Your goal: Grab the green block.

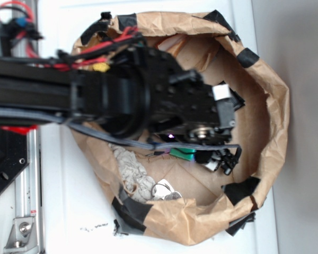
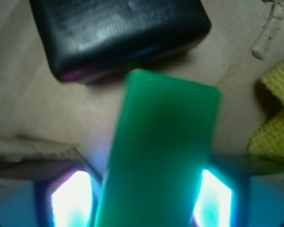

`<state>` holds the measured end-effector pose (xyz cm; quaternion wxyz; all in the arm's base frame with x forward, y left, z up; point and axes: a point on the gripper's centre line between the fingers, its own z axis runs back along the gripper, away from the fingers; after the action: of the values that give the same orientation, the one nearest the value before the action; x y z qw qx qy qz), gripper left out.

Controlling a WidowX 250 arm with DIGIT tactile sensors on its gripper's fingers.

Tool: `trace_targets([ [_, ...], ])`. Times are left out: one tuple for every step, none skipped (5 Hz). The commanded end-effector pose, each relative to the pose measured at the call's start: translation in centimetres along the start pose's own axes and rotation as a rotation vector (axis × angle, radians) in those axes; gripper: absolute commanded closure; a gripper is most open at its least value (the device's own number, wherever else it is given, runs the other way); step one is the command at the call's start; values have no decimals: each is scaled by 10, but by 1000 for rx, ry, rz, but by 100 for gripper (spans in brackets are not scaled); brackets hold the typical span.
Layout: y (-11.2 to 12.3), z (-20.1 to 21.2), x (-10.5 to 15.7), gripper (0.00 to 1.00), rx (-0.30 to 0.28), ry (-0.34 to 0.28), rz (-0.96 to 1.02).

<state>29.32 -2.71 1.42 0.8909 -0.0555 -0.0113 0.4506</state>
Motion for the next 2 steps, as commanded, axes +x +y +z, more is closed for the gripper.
trace_targets([
  [-5,52,-10,100,94,-97,-289],
  [8,103,-17,100,31,-102,-538],
])
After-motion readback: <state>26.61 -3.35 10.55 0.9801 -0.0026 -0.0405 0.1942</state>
